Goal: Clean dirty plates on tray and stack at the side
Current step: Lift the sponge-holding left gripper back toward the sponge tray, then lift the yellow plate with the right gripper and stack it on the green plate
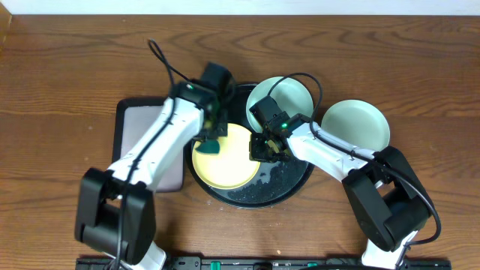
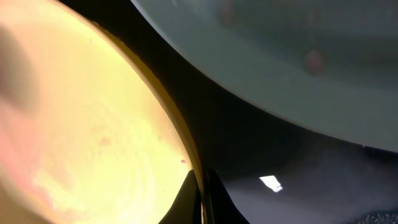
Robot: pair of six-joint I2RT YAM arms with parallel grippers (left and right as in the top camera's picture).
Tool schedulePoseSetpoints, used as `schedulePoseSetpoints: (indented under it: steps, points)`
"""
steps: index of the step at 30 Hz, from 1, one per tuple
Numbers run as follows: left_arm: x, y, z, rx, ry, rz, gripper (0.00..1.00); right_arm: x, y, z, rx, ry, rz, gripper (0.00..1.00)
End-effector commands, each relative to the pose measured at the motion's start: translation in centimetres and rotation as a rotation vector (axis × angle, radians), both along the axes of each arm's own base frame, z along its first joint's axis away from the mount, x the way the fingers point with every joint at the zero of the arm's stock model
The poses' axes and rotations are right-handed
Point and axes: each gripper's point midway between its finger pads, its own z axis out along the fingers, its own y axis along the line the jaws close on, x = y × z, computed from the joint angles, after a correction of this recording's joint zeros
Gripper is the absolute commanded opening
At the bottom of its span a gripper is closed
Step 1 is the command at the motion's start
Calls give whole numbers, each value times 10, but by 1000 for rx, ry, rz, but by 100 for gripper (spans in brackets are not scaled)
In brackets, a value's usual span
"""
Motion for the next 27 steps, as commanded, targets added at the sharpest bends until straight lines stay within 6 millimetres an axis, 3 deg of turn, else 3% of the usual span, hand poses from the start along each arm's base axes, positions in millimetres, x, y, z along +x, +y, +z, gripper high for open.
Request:
schedulePoseSetpoints:
  steps: [1,5,11,18,22,27]
  points:
    - [13,21,41,0,-82,71,7,-6,4,-12,-5,21,52,1]
    - [13,45,60,4,-113,88,7,-3,5,4,3,-19,95,1]
    - [11,69,62,14,-104,134,7,6,-9,53,-60,-183,142,1]
    - [11,72,62,15,-100,141,7,7,-34,117,-224,-425,147,1]
    - [11,72,62,15,-100,141,8,2,-53,139,-356,-521,146,1]
    - [11,72,62,15,-100,141,7,0,-73,151,-523,-595,142,1]
